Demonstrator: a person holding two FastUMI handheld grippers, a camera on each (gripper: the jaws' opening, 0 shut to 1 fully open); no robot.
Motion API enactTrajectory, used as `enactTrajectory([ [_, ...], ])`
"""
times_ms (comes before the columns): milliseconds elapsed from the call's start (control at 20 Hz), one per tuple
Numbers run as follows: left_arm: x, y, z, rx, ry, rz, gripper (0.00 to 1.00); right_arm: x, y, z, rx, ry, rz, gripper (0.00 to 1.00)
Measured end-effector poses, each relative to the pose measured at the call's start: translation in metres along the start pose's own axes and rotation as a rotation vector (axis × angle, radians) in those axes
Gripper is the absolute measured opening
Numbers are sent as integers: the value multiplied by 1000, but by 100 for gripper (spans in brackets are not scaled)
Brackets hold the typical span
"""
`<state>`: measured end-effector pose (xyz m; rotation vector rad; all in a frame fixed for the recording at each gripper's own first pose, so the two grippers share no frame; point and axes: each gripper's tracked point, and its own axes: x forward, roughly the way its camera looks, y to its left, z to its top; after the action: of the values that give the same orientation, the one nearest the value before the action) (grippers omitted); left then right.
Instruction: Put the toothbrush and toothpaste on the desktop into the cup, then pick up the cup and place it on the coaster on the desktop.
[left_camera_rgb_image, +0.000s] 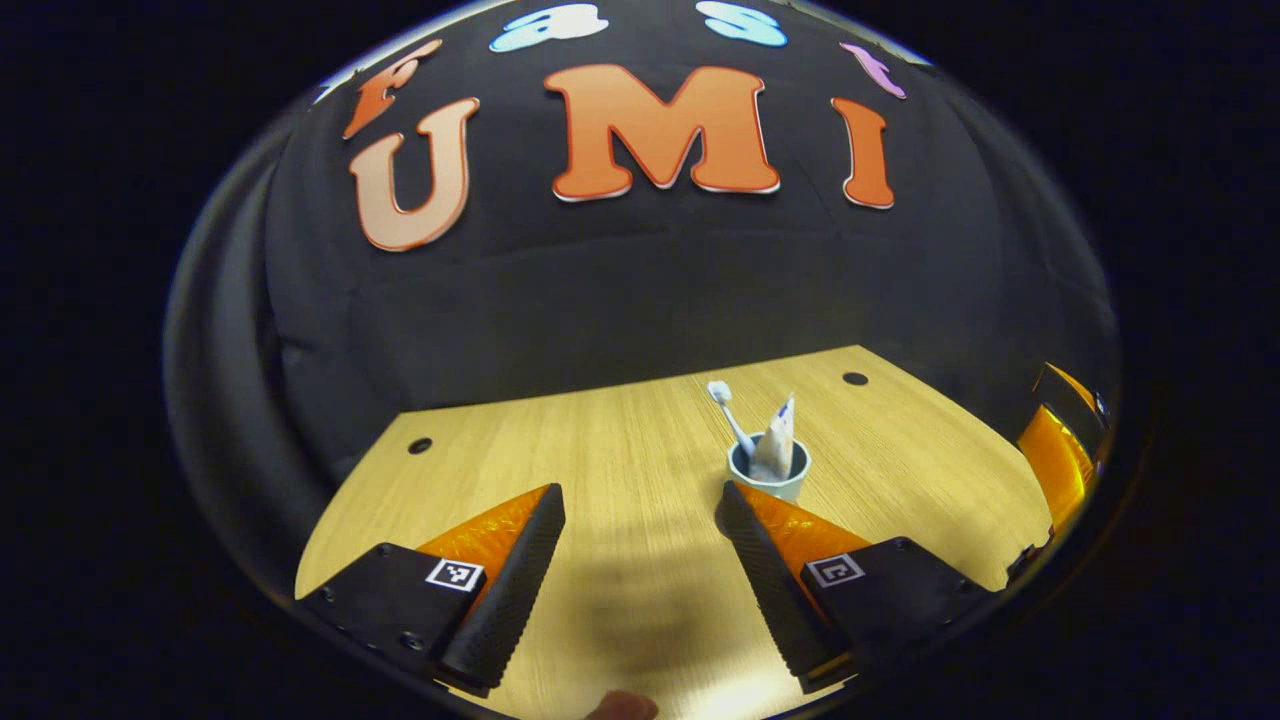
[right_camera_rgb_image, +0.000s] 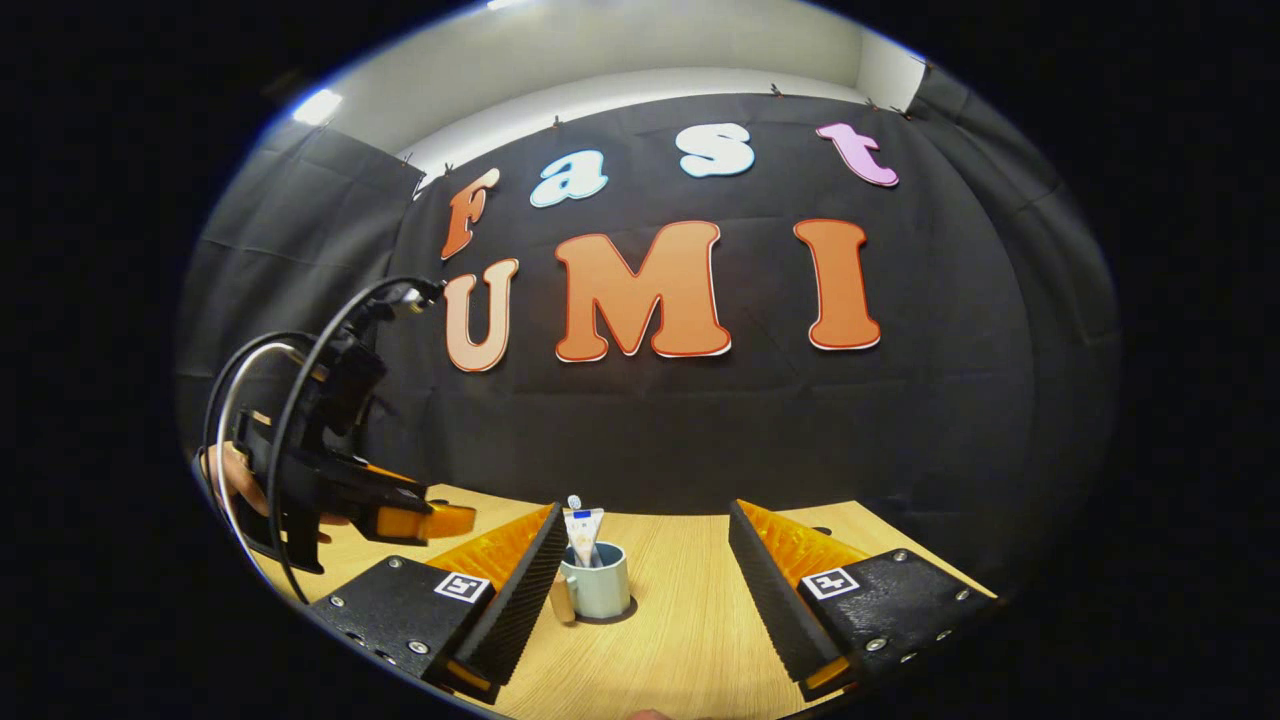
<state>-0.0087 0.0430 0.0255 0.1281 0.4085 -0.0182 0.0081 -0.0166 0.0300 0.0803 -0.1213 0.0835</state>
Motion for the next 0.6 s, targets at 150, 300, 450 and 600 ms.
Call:
enactTrajectory([
  [150,-20,25,16,-14,-129,46,100,4,16,8,-22,-20,14,97],
  [300,-39,50,28,-27,-241,90,100,8,29,9,-49,-28,20,97],
  [450,-53,67,33,-47,-312,109,100,9,40,12,-59,-43,22,98],
  [600,-65,87,43,-69,-400,143,100,12,49,9,-62,-41,29,98],
])
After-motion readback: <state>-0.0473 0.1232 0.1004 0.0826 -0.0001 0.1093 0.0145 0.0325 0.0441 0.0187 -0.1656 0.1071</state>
